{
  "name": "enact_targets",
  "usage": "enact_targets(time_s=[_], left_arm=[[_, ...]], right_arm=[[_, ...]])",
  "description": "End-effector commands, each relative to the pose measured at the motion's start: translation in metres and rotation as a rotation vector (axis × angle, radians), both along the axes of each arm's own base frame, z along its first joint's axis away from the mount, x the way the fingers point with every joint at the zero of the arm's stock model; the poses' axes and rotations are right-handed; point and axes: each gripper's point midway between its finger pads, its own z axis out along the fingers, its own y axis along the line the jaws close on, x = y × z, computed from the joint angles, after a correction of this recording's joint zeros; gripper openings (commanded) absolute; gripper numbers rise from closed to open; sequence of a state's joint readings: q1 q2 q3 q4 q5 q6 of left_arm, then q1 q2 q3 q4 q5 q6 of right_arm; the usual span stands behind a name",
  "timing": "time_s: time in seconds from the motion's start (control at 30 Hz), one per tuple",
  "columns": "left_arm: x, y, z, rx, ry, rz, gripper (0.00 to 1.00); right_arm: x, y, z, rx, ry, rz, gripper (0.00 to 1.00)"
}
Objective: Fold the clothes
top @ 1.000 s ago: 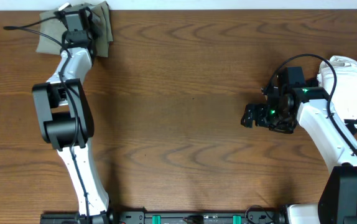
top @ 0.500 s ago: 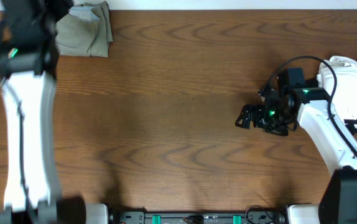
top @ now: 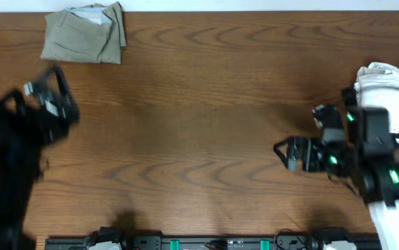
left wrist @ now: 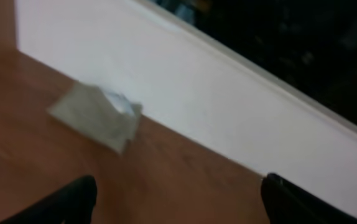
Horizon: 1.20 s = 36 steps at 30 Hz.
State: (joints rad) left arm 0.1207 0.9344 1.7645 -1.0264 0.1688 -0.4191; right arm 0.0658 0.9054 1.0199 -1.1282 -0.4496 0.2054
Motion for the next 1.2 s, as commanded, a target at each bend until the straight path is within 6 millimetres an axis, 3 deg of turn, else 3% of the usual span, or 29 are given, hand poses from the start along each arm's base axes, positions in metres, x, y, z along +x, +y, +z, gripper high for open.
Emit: enact_targets(time_s=[0.0, 0.17, 0.33, 0.53, 0.67, 0.87, 1.0, 1.17], left_arm=[[-0.025, -0.023, -0.01, -0.033, 0.007, -0.11, 0.86], [-0.068, -0.029, -0.033, -0.023, -0.025, -0.118, 0.86], [-0.106, -0.033, -0.065, -0.014, -0.075, -0.118, 0.86], [-0.126, -0.049, -0.105, -0.026, -0.102, -0.195, 0.86], [-0.123, -0.065, -0.125, -0.041, -0.124, -0.295, 0.87], [-0.104, -0.099, -0.15, -0.075, -0.166, -0.535, 0.86], [-0.085, -0.1, -0.179, -0.118, -0.107, -0.554, 0.86], [-0.066, -0.096, -0.211, -0.15, -0.047, -0.538, 0.86]], right_arm=[[-0.017, 0.0, 0.023, 0.021, -0.106, -0.009, 0.99], [-0.042, -0.004, 0.051, 0.057, -0.255, -0.06, 0.99], [-0.058, -0.019, 0.066, 0.062, -0.35, -0.175, 0.99], [-0.071, -0.033, 0.076, 0.05, -0.441, -0.261, 0.99], [-0.078, -0.04, 0.078, 0.032, -0.476, -0.289, 0.99], [-0.095, -0.067, 0.072, -0.046, -0.513, -0.427, 0.99], [-0.106, -0.073, 0.074, -0.033, -0.553, -0.467, 0.99], [-0.107, -0.074, 0.076, -0.032, -0.568, -0.471, 0.99]])
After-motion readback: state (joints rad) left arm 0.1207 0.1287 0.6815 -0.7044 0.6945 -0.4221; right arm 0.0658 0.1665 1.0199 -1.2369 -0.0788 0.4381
